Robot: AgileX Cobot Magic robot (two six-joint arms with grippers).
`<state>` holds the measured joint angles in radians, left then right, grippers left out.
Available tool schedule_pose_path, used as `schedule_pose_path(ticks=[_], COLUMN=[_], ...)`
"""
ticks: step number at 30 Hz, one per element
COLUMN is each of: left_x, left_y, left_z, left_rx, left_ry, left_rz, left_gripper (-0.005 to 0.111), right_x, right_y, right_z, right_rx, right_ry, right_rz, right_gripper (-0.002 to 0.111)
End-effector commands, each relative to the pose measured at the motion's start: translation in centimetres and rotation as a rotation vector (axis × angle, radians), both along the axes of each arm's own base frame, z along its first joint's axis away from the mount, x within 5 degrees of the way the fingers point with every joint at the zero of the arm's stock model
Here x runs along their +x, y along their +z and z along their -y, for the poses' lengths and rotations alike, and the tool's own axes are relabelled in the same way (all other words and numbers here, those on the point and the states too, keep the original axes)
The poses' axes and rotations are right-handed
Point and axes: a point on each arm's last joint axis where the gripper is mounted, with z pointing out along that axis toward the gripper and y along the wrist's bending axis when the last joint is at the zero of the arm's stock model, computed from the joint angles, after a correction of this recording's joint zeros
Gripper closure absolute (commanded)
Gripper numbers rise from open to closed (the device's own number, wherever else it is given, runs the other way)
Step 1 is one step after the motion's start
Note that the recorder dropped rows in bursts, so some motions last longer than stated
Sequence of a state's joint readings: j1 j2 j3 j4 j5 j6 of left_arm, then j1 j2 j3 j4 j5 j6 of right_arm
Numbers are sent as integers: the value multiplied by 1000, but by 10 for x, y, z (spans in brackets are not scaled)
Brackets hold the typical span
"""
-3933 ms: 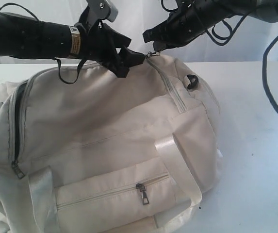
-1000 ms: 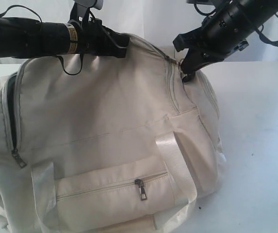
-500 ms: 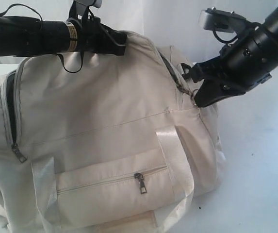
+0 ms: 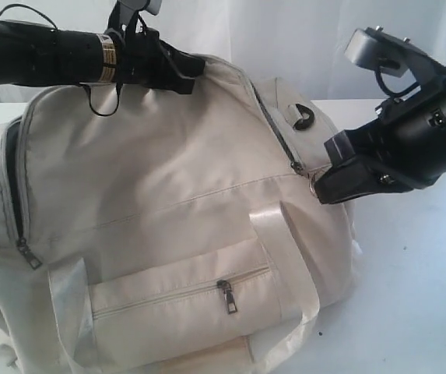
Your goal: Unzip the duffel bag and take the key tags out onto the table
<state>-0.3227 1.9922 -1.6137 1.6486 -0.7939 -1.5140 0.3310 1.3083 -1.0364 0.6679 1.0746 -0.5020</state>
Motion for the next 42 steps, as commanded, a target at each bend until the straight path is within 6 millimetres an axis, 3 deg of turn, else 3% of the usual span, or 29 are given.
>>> schedule_pose_path(ticks=[1,6,10,14,19,24,30,35,39,42], left_x=[-7,-21,-36,-36,-44,-63,-84,-86,-75,-62], left_y=[23,22,25,25,39,46,46,46,46,45], left_z=[-7,1,6,6,7,34,63,65,54,42], left_rx=[-7,-28,-93,-134,-158,-163,-162,-134,-129,-128], left_ry=[-62,-231,-382,-356,-354,-423,-500,-528,-476,-378], left_rz=[32,-9,-95,-188,-206,-219,-251,-170,-150,-144], left_gripper=[107,107,107,107,107,107,107,106,85,54], right_x=[8,27,44,52,63,71,73,74,73,72], right_y=[24,60,75,72,55,45,41,42,41,40], right_z=[2,3,10,10,5,2,2,2,1,1], right_rx=[41,140,160,106,72,57,44,28,27,25], right_ry=[-74,-237,-362,-325,-291,-292,-279,-263,-254,-237], right_rz=[184,389,613,696,634,608,613,643,633,612], right_gripper=[79,31,35,37,37,37,37,37,37,37])
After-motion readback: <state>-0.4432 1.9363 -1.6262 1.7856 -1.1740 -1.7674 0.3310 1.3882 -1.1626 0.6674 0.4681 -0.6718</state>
